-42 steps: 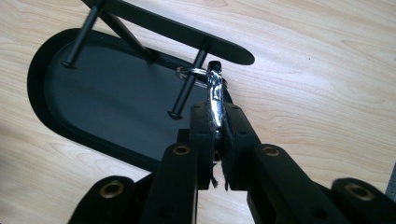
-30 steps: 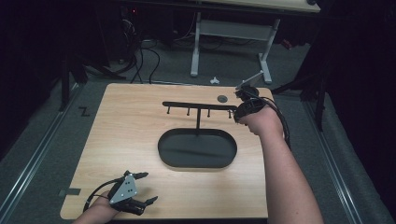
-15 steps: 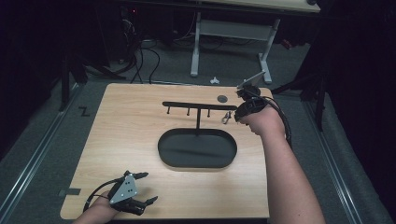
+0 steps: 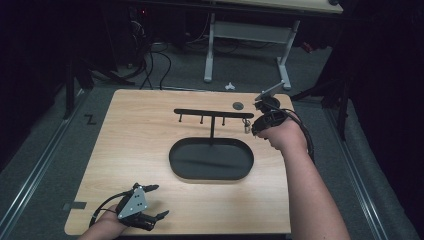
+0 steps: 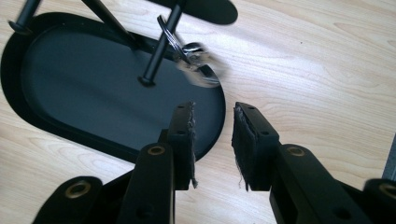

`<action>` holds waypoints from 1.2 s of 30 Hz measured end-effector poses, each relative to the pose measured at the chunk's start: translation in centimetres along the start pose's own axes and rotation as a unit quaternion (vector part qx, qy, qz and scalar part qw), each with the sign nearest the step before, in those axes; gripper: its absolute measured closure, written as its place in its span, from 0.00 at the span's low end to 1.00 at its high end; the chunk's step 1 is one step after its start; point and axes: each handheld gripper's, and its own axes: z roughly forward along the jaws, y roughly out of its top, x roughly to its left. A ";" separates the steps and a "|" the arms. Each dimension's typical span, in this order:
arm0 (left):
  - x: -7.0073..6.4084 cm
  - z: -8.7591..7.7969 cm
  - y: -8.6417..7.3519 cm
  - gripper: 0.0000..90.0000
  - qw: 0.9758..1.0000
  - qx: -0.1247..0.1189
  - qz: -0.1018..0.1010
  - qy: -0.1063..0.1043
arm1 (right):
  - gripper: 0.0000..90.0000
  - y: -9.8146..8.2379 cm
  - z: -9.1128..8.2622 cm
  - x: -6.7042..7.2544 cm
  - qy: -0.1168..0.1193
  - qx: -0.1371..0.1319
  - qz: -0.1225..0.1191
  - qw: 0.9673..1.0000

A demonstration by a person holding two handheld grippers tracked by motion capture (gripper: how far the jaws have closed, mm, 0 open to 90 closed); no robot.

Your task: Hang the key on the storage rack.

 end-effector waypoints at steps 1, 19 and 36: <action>0.0 0.0 0.0 0.17 1.000 0.000 0.000 0.000 | 0.77 -0.1 0.0 0.0 -0.002 0.002 -0.001 1.000; 0.0 0.0 0.0 0.17 1.000 0.001 -0.002 0.001 | 0.65 -3.2 1.9 0.0 0.005 -0.008 -0.007 1.000; 0.0 0.1 0.0 0.17 1.000 0.000 -0.006 0.002 | 0.58 -7.5 5.1 -1.2 0.013 -0.024 0.015 1.000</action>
